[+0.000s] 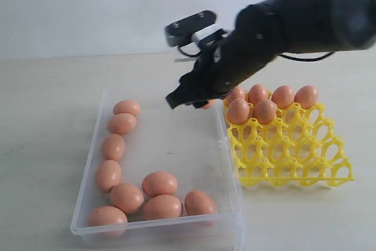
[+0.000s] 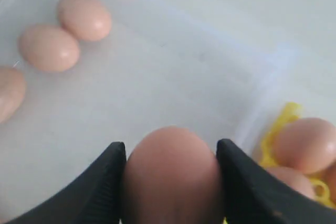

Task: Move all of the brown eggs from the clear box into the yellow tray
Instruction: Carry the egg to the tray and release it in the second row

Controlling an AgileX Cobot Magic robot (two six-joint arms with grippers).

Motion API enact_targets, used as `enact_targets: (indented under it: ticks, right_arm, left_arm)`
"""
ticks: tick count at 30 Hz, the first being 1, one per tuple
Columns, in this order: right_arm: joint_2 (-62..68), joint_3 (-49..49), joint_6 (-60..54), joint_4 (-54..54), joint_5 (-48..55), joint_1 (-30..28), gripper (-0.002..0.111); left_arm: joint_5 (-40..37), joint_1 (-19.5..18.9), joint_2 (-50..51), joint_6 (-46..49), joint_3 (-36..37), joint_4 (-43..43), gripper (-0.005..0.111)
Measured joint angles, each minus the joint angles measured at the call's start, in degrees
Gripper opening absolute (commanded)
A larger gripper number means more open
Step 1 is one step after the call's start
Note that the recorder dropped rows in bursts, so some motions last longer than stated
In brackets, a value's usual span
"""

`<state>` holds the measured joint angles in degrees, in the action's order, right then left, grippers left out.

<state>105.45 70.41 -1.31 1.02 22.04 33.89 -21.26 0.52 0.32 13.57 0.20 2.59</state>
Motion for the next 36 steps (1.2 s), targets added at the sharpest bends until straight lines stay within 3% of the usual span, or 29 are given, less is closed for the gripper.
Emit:
enact_targets:
  ticks: [3,8,15,22,26,31,34,36]
  right_arm:
    - [-7.5,-12.5,5.0,0.5,-14.5,-7.2,0.000]
    - [-9.6,-21.8,6.6,0.5,-27.0,-14.2,0.000]
    - [-6.2,-26.3,6.8,0.5,-38.9,-21.1,0.000]
    - [-0.3,-26.3,6.9,0.5,-44.0,-22.2,0.001]
    - [2.2,-26.3,7.1,0.5,-45.6,-22.2,0.020]
    - [3.2,-26.3,7.3,0.5,-46.6,-22.2,0.066]
    - [3.3,-26.3,7.3,0.5,-47.3,-22.2,0.069]
    - [3.2,-26.3,7.3,0.5,-47.3,-22.2,0.061]
  left_arm:
    - [0.0,0.0,0.0,0.0,0.0,0.0,0.000]
    - [0.0,0.0,0.0,0.0,0.0,0.0,0.000]
    - [0.0,0.0,0.0,0.0,0.0,0.0,0.000]
    - [0.0,0.0,0.0,0.0,0.0,0.0,0.000]
    - [0.0,0.0,0.0,0.0,0.0,0.0,0.000]
    - [0.0,0.0,0.0,0.0,0.0,0.0,0.000]
    - [0.0,0.0,0.0,0.0,0.0,0.0,0.000]
    - [0.0,0.0,0.0,0.0,0.0,0.0,0.000]
